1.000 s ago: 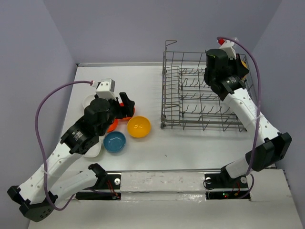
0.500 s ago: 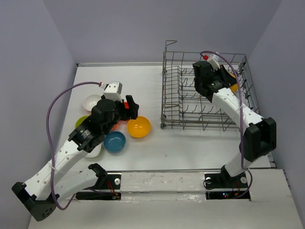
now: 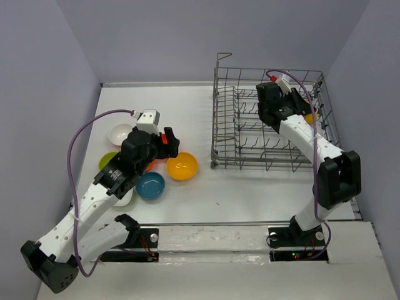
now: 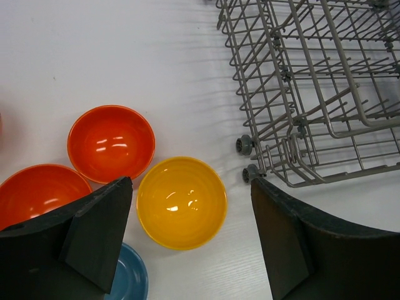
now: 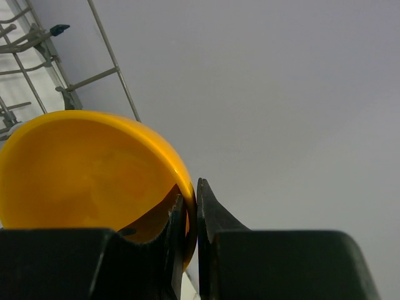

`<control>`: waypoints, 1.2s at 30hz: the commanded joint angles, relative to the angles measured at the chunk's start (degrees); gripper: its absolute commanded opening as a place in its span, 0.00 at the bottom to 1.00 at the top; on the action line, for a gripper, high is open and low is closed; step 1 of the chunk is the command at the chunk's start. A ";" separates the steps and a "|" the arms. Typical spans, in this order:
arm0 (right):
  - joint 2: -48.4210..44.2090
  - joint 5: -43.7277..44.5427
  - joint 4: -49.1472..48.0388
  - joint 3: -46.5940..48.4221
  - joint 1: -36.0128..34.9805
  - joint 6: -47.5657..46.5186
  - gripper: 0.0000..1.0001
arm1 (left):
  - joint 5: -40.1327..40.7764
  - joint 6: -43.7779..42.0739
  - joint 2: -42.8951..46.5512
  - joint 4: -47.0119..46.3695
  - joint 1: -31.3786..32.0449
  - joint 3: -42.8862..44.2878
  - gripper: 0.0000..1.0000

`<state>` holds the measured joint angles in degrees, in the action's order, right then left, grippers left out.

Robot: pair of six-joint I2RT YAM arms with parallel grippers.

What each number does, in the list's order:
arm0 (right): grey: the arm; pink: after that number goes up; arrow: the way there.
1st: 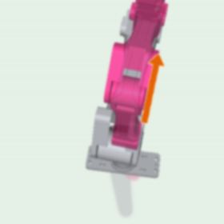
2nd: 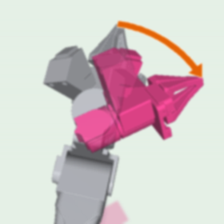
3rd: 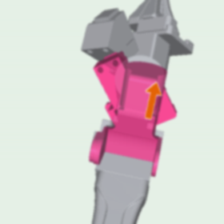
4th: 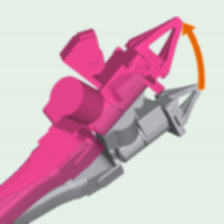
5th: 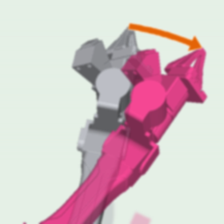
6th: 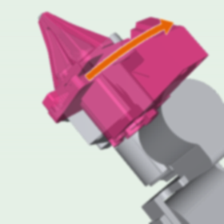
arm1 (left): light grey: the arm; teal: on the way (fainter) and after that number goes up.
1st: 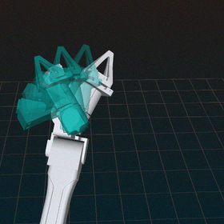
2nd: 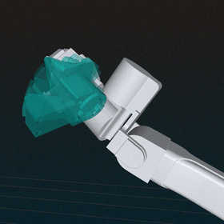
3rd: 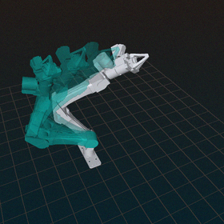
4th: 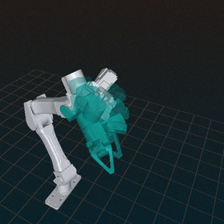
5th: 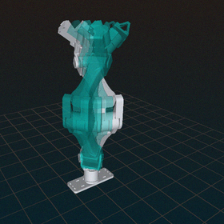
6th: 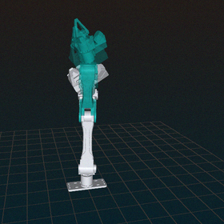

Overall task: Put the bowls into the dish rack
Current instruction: Insert the bowl into the dish rack.

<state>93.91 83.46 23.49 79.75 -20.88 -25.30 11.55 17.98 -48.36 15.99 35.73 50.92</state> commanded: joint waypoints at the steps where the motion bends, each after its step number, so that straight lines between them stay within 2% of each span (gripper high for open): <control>1: -0.13 12.25 -2.30 -0.12 1.37 -0.54 0.01 | -1.71 -1.80 0.64 -2.81 -0.48 -1.34 0.86; 15: 0.22 11.81 -2.39 -5.74 2.52 2.89 0.01 | -0.92 -2.07 0.11 -2.54 -0.48 -2.05 0.87; 36: 4.53 11.73 -2.39 -4.86 3.57 3.94 0.01 | -1.44 -2.24 -0.25 -2.45 -0.48 -2.49 0.88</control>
<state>97.97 84.93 23.07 73.58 -17.67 -22.70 10.55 16.78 -48.93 15.59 35.51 49.10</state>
